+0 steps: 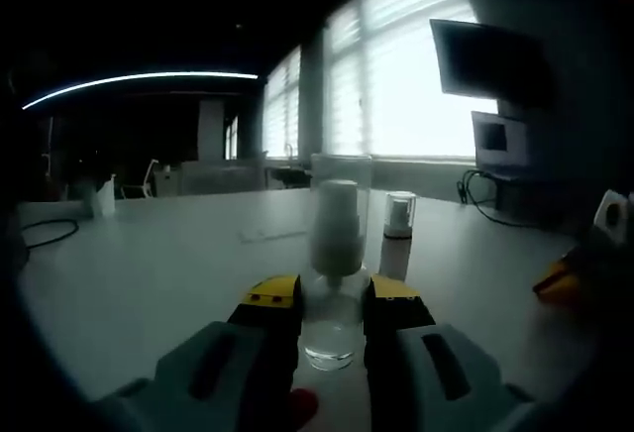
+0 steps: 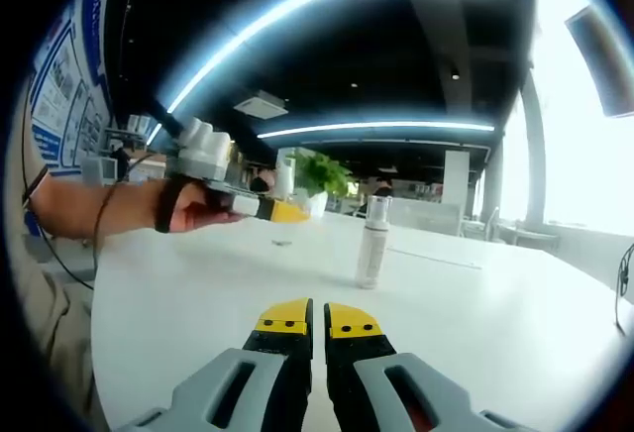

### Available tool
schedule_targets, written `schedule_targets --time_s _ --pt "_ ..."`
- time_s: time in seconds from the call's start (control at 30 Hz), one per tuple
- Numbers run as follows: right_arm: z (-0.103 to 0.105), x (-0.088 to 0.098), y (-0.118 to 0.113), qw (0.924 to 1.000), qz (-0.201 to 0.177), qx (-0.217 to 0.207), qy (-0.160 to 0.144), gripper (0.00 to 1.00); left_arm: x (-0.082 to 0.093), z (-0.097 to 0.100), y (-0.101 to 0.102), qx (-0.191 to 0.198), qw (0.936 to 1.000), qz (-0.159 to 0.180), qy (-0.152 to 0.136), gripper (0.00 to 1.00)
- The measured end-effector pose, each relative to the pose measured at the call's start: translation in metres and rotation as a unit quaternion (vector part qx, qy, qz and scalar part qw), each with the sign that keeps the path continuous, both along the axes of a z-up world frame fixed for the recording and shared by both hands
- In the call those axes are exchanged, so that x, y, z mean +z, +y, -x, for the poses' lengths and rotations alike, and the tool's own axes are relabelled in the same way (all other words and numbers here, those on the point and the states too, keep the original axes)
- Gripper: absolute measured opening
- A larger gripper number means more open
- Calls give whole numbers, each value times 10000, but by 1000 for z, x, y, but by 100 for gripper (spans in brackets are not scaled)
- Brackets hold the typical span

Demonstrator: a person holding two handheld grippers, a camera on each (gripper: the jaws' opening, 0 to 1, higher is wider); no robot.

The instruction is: Clamp pump bottle remove cover press pump head put on cover

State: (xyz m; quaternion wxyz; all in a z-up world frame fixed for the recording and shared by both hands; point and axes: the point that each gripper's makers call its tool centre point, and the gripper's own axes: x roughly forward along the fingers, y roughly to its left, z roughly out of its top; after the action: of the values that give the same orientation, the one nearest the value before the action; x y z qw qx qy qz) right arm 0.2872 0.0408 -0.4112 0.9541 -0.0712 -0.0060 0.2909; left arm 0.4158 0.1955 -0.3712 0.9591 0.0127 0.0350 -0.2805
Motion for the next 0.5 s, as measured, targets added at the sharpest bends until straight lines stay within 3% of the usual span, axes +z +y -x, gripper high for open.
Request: schedule_targets --time_s 0.5 --pt "0 -1 0 10000 -11 9 15 0 20 38 -16 -469 9988 -11 -156 16"
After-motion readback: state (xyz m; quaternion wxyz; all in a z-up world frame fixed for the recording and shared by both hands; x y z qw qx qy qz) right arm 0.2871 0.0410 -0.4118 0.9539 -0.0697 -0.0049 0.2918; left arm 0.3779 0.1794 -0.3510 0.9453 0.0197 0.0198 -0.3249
